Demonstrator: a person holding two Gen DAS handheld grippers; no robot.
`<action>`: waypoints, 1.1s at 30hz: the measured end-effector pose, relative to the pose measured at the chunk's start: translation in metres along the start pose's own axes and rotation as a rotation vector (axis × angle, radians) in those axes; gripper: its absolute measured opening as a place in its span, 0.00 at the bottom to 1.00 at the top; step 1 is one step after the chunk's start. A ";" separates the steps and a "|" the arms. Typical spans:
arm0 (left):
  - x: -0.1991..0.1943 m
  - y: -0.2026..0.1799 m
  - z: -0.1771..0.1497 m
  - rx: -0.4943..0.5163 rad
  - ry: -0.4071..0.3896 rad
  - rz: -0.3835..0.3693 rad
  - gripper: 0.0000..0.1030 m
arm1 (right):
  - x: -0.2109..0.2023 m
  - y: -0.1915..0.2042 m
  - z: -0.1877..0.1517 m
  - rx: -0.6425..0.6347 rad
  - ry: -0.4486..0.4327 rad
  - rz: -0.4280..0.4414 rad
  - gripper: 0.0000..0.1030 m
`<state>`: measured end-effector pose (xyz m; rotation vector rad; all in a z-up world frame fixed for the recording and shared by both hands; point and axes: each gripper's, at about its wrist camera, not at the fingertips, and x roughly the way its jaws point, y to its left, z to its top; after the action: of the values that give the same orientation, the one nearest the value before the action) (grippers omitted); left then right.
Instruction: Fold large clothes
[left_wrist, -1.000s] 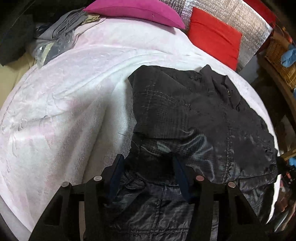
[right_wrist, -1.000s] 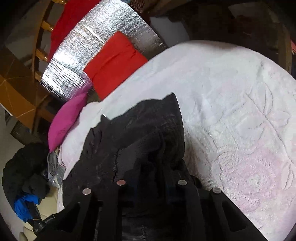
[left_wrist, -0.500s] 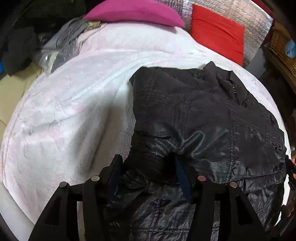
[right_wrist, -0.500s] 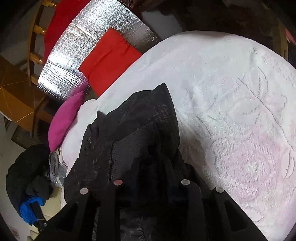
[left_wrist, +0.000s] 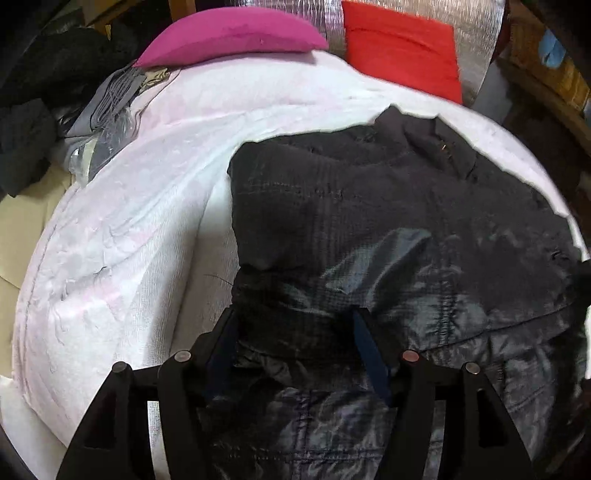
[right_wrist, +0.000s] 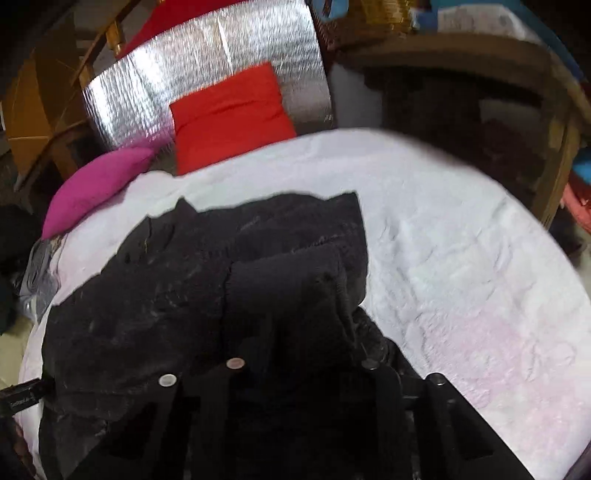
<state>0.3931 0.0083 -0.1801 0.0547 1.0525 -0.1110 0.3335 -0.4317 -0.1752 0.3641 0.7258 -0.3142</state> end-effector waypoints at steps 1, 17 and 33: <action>-0.005 0.002 0.001 -0.009 -0.016 -0.018 0.63 | -0.001 -0.002 0.000 0.011 -0.004 -0.001 0.24; -0.017 0.035 -0.020 -0.036 -0.003 -0.051 0.67 | -0.037 -0.035 -0.001 0.204 0.008 0.126 0.77; -0.087 0.085 -0.145 -0.054 -0.141 -0.059 0.67 | -0.117 -0.100 -0.061 0.168 0.060 0.261 0.77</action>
<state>0.2352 0.1130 -0.1774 -0.0321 0.9155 -0.1377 0.1755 -0.4768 -0.1574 0.6234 0.7034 -0.1177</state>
